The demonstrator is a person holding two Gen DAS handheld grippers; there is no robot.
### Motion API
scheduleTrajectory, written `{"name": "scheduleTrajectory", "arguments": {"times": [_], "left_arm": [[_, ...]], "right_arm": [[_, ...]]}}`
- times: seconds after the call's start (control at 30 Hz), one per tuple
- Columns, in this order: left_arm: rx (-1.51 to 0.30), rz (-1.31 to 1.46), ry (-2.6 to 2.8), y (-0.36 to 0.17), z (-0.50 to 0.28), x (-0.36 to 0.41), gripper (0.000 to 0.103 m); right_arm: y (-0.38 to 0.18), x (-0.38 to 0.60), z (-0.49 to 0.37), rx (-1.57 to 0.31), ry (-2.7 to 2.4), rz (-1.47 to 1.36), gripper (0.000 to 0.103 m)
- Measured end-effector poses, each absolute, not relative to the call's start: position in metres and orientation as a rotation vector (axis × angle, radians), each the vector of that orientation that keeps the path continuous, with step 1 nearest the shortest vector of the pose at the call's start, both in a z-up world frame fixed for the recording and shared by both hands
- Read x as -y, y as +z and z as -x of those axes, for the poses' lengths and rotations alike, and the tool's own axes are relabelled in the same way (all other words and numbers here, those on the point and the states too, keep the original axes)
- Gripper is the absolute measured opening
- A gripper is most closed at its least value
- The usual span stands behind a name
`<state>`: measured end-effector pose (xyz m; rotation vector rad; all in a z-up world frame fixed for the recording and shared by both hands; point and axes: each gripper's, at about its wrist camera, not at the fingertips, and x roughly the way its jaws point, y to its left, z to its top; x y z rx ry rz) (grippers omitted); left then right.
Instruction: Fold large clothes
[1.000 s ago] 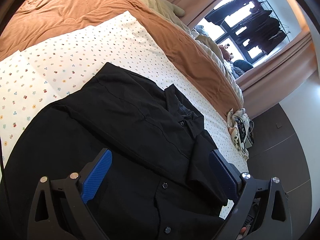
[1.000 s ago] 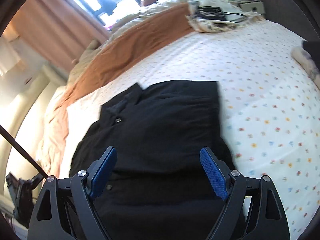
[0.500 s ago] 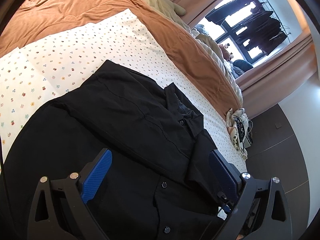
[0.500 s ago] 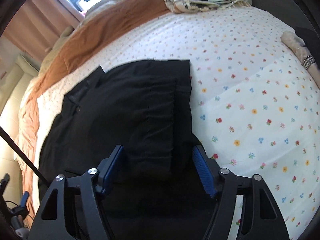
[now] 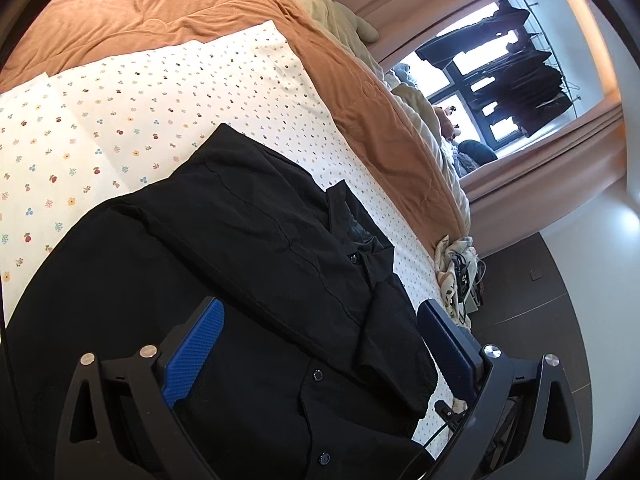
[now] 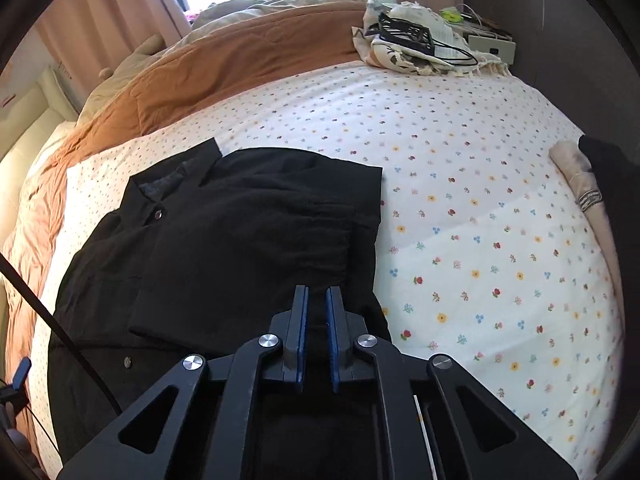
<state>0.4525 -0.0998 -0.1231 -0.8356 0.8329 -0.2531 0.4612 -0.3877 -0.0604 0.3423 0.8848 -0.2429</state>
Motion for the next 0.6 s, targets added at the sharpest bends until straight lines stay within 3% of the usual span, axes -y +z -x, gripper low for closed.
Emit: {"name": "scheduleTrajectory", "arguments": {"times": [0.27,0.37,0.43,0.6], "left_arm": [[-0.839,0.864,-0.273,-0.126,-0.456,0.096,0.099],[-0.845,0.862,-0.280,-0.126,-0.458,0.098,0.099],[-0.847,0.860,-0.281,-0.127,-0.458,0.097,0.099],[-0.849,0.853,-0.271,-0.128,-0.458,0.096,0.099]], "right_arm": [[-0.070,0.410,-0.460,-0.914,-0.238,-0.501,0.009],[-0.077,0.409,-0.467,-0.931,-0.229,-0.522,0.028],[-0.079,0.408,-0.470,-0.927,-0.212,-0.527,0.049],[-0.087,0.406,-0.478,-0.930,-0.201,-0.533,0.050]]}}
